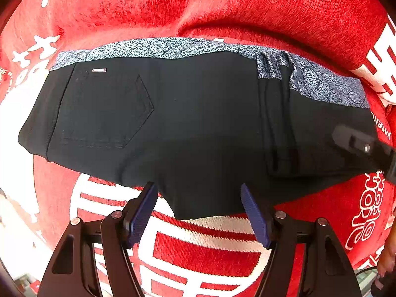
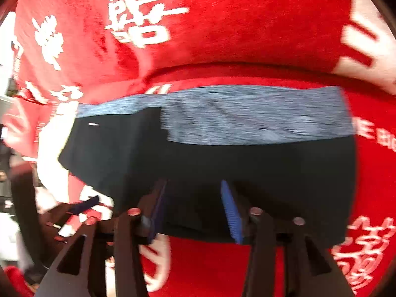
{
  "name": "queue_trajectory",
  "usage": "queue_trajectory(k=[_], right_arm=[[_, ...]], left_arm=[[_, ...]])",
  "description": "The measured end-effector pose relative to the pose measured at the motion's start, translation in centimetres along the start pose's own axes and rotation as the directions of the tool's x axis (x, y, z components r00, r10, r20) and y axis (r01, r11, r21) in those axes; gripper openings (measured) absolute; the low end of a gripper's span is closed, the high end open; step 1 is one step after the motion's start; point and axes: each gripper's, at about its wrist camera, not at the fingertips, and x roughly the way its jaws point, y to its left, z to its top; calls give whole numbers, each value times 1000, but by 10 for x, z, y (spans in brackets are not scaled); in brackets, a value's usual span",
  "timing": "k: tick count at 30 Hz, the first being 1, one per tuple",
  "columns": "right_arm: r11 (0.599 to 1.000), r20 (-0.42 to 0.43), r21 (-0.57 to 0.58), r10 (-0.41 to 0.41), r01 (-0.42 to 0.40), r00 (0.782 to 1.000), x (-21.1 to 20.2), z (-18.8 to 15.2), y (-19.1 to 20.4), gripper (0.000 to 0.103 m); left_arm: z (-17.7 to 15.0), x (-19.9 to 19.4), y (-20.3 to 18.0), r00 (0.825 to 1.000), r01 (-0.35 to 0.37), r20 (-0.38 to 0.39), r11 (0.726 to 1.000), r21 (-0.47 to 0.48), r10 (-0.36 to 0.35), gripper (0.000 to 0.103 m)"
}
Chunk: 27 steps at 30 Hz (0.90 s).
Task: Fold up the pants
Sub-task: 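Smooth the trouser bundle flat with both open grippers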
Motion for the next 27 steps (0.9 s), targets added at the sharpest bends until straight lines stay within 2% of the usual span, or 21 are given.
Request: queue_trajectory(k=[4,6,9,17,21,27], right_arm=[[999,-48,34,4,-3,999,10,-4,-12,61],[1000,-43,30,-7,8,999,11,-3,-11,65],[1000,-39,21,-20,21,999,13,0,-3,72],[997,-40,-14,-72,72,997,15,-1,20,73],[997,-43,-9,-78,78,996,13,-3,28,78],[995,-46,-19,-101,100,994,11,-10,39,80]], left_arm=[[-1,-2,0,1000,6,0,1000,-7,-6,70],[-2,-4,0,1000,6,2,1000,-5,-6,70],[-4,-4,2,1000,2,4,1000,-1,-2,70],[-14,-8,16,1000,18,11,1000,-7,-18,72],[-18,-9,24,999,34,12,999,-12,-34,72],[-20,-9,36,999,31,11,999,-17,-31,73]])
